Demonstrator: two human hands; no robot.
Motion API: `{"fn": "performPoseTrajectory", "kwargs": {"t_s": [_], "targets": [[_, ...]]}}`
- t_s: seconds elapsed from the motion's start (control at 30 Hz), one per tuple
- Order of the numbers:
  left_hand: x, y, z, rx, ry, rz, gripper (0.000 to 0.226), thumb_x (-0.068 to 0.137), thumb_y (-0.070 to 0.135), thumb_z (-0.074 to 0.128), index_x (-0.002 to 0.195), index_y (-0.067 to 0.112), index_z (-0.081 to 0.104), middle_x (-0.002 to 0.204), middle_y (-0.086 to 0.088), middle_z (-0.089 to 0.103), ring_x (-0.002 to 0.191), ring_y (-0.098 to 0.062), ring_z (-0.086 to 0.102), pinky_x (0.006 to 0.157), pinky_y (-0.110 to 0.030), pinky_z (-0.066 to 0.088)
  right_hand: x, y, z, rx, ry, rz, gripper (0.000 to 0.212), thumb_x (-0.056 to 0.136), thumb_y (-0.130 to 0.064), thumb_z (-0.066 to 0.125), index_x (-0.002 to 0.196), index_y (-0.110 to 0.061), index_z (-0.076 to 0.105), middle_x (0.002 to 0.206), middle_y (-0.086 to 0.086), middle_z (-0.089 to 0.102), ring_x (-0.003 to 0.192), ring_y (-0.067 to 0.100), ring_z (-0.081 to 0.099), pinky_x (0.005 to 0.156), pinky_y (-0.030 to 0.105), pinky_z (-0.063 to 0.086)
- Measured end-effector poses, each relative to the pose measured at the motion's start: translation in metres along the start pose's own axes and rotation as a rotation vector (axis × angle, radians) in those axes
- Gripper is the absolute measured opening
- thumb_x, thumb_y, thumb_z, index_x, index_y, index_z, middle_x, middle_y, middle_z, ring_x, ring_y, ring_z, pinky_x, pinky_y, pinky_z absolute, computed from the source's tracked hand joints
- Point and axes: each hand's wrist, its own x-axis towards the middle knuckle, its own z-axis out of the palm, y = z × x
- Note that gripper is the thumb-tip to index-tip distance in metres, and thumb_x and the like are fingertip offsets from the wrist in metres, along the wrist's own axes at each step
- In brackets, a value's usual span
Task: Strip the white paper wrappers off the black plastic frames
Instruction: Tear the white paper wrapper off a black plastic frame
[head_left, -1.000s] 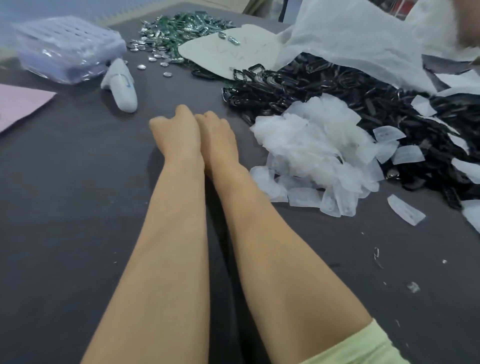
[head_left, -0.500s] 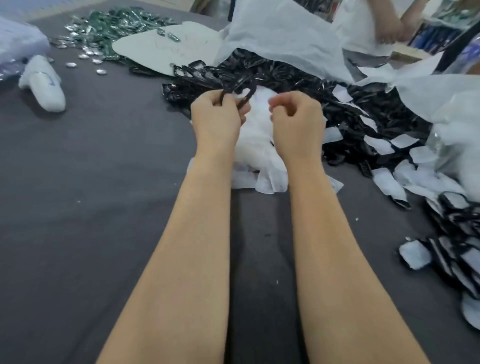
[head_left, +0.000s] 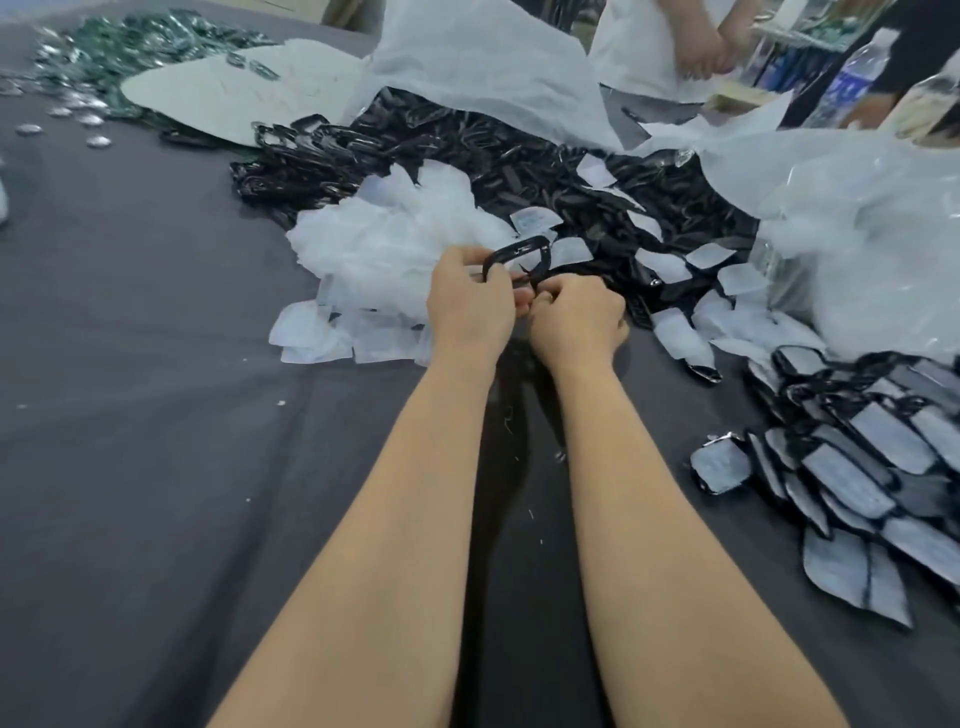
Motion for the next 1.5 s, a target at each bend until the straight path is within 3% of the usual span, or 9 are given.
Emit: {"fn": "performPoseTrajectory", "kwargs": {"t_s": [0.1, 0.2, 0.27, 0.33, 0.43, 0.53, 0.87, 1.3, 1.5], "targets": [[-0.001, -0.005, -0.003, 0.000, 0.000, 0.000, 0.017, 0.093, -0.003, 0.043, 0.102, 0.011, 0.048, 0.079, -0.005, 0.062, 0.043, -0.001, 0.057, 0.054, -0.018, 0.053, -0.002, 0.004, -0.005, 0.109, 0.097, 0.015, 0.032, 0.092, -0.011, 0.045, 0.116, -0.020, 0.064, 0.125, 0.006, 0.058, 0.125, 0.028, 0.043, 0.103, 0.039, 0.031], [-0.004, -0.006, -0.008, -0.009, -0.002, 0.004, 0.018, 0.094, -0.003, 0.042, 0.099, 0.013, 0.049, 0.081, -0.006, 0.064, 0.044, -0.001, 0.057, 0.054, -0.017, 0.052, -0.007, 0.008, -0.010, 0.318, 0.165, -0.040, 0.027, 0.090, -0.003, 0.044, 0.109, -0.009, 0.061, 0.111, 0.008, 0.061, 0.108, 0.024, 0.055, 0.084, 0.024, 0.038], [-0.007, -0.005, -0.011, -0.001, -0.004, 0.018, 0.018, 0.095, -0.003, 0.042, 0.100, 0.012, 0.050, 0.081, -0.005, 0.065, 0.044, 0.001, 0.057, 0.053, -0.016, 0.052, -0.012, 0.007, -0.015, 0.510, 0.179, -0.027, 0.024, 0.089, 0.000, 0.046, 0.109, -0.009, 0.056, 0.098, 0.003, 0.060, 0.099, 0.022, 0.059, 0.082, 0.023, 0.042], [-0.012, -0.004, -0.014, 0.002, -0.008, 0.029, 0.018, 0.095, -0.002, 0.042, 0.100, 0.013, 0.050, 0.081, -0.004, 0.065, 0.045, 0.002, 0.058, 0.054, -0.016, 0.052, -0.018, 0.006, -0.020, 0.768, 0.140, 0.039, 0.024, 0.089, 0.001, 0.050, 0.110, -0.011, 0.051, 0.087, -0.002, 0.059, 0.087, 0.019, 0.065, 0.084, 0.031, 0.052], [-0.020, -0.003, -0.018, 0.020, -0.001, 0.052, 0.020, 0.096, 0.001, 0.043, 0.093, 0.019, 0.051, 0.080, -0.002, 0.066, 0.048, 0.002, 0.060, 0.056, -0.016, 0.053, -0.028, 0.007, -0.022, 1.028, 0.055, 0.122, 0.017, 0.090, 0.001, 0.054, 0.102, -0.011, 0.057, 0.080, -0.003, 0.061, 0.065, 0.005, 0.062, 0.068, 0.018, 0.055], [-0.028, -0.006, -0.021, 0.027, 0.009, 0.070, 0.018, 0.096, 0.003, 0.044, 0.096, 0.019, 0.050, 0.080, -0.001, 0.066, 0.050, 0.001, 0.061, 0.059, -0.018, 0.055, -0.041, 0.011, -0.020, 1.190, -0.002, 0.157, 0.019, 0.091, 0.004, 0.054, 0.086, -0.014, 0.058, 0.077, 0.001, 0.062, 0.064, 0.006, 0.061, 0.063, 0.015, 0.053], [-0.030, -0.016, -0.021, 0.073, -0.033, 0.113, 0.024, 0.095, -0.001, 0.041, 0.093, 0.021, 0.052, 0.085, 0.003, 0.068, 0.063, -0.004, 0.067, 0.071, -0.029, 0.056, -0.047, 0.013, -0.009, 1.133, -0.052, 0.079, 0.018, 0.090, 0.000, 0.057, 0.081, -0.016, 0.055, 0.078, 0.002, 0.063, 0.067, 0.012, 0.065, 0.059, 0.016, 0.053], [-0.025, -0.018, -0.020, 0.051, 0.003, 0.076, 0.018, 0.097, 0.004, 0.039, 0.107, 0.014, 0.051, 0.083, 0.000, 0.067, 0.054, -0.001, 0.063, 0.061, -0.019, 0.055, -0.043, 0.017, -0.007, 1.142, 0.083, 0.078, 0.012, 0.090, 0.001, 0.057, 0.095, -0.009, 0.061, 0.073, -0.003, 0.061, 0.063, 0.006, 0.058, 0.064, 0.017, 0.052], [-0.023, -0.018, -0.020, 0.032, 0.002, 0.038, 0.019, 0.098, 0.007, 0.038, 0.110, 0.013, 0.052, 0.084, -0.001, 0.067, 0.054, -0.002, 0.062, 0.056, -0.018, 0.050, -0.044, 0.015, -0.009, 1.158, 0.095, 0.030, 0.027, 0.084, 0.007, 0.054, 0.077, -0.018, 0.060, 0.070, -0.006, 0.056, 0.060, 0.002, 0.052, 0.063, 0.019, 0.049]]}}
